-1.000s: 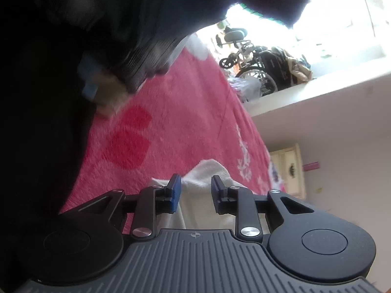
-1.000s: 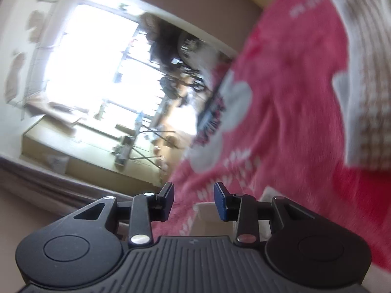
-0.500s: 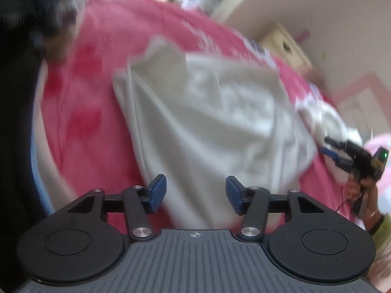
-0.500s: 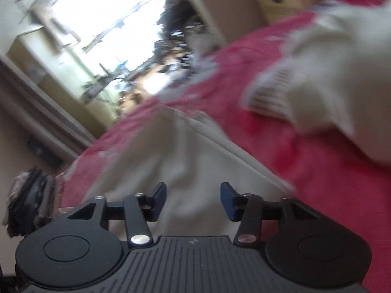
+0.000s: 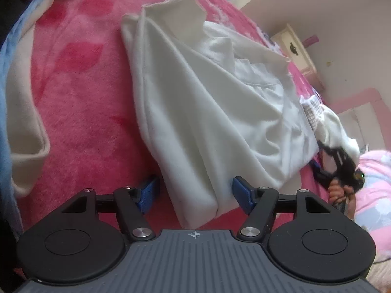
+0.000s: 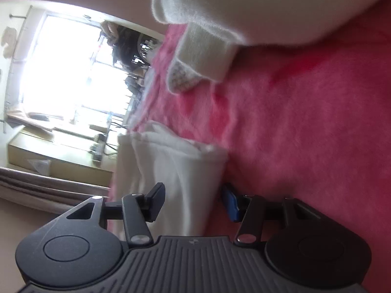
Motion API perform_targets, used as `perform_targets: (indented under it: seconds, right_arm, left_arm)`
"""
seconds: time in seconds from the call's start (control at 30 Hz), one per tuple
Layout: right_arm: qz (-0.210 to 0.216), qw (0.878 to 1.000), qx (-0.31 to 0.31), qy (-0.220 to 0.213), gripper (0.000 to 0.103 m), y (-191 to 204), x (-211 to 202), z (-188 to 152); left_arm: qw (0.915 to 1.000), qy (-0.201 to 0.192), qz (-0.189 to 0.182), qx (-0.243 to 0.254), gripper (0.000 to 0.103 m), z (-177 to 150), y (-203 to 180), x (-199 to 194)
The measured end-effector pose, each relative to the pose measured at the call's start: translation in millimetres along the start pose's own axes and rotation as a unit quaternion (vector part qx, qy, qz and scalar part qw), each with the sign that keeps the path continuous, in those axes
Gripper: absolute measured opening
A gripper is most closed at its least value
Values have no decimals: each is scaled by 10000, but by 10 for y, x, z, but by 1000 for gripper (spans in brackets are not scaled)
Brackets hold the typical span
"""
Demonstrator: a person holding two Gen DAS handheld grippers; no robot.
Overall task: Fold clothes
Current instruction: 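Lift the hem with both grippers and fold it over toward the collar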
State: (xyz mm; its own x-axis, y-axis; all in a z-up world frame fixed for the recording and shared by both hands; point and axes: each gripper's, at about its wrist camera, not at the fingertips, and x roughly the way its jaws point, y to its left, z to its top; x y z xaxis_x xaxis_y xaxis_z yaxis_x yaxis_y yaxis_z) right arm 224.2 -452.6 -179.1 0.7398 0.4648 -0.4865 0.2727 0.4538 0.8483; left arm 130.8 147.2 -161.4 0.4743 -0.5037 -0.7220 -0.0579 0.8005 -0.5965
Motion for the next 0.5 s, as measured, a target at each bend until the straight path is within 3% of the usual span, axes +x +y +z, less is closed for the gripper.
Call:
perform_targets:
  seconds: [0.1, 0.13, 0.23, 0.27, 0.37, 0.5]
  right_arm:
    - [131, 9999, 21, 11, 46, -27, 123, 63]
    - [164, 9998, 82, -3, 43, -41, 169, 77]
    - [136, 9996, 222, -121, 23, -84, 254, 84]
    - [123, 9994, 267, -163, 12, -99, 281, 85]
    - [125, 9988, 152, -448, 8, -35, 194, 6]
    - [187, 9977, -39, -654, 4, 80, -136, -90]
  left_arm:
    - [9995, -121, 67, 285, 58, 8, -69, 58]
    - [9993, -150, 81, 343, 52, 8, -78, 71]
    - [9984, -264, 168, 473, 32, 3, -114, 103]
    - [9983, -315, 162, 457, 24, -2, -120, 94]
    - [9983, -480, 54, 313, 13, -20, -151, 15]
    - [9976, -598, -331, 96, 11, -18, -169, -255]
